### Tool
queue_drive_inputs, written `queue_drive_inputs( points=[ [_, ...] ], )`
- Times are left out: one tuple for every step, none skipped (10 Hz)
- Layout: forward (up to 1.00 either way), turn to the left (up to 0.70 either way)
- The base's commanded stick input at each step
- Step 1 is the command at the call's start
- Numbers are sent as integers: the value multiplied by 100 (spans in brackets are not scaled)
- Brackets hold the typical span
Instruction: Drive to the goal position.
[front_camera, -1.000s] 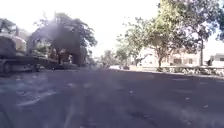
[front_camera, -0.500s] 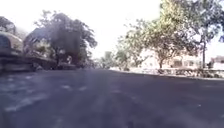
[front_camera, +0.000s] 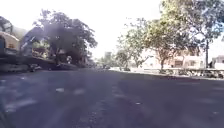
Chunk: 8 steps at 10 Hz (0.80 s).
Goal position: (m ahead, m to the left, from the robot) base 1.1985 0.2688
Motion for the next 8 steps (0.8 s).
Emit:
queue_drive_inputs(
  points=[
    [70, 0],
    [70, 5],
    [70, 17],
    [70, 28],
    [70, 0],
    [70, 0],
    [70, 0],
    [70, 0]
  ],
)
